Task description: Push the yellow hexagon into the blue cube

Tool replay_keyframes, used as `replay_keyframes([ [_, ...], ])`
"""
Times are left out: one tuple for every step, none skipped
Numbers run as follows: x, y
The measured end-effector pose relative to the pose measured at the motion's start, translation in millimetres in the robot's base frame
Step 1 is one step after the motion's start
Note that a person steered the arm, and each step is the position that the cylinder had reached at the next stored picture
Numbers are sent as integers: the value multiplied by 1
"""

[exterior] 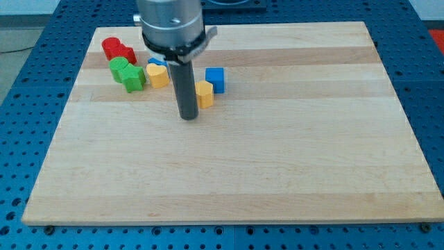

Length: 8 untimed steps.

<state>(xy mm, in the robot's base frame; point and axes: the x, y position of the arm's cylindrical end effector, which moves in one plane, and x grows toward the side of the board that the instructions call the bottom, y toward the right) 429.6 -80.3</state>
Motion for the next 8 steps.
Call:
replay_keyframes([
  [-39,-4],
  [-66,2],
  [-74,23],
  [-74,66],
  [-70,51],
  [-51,-1],
  [0,-14],
  [19,8],
])
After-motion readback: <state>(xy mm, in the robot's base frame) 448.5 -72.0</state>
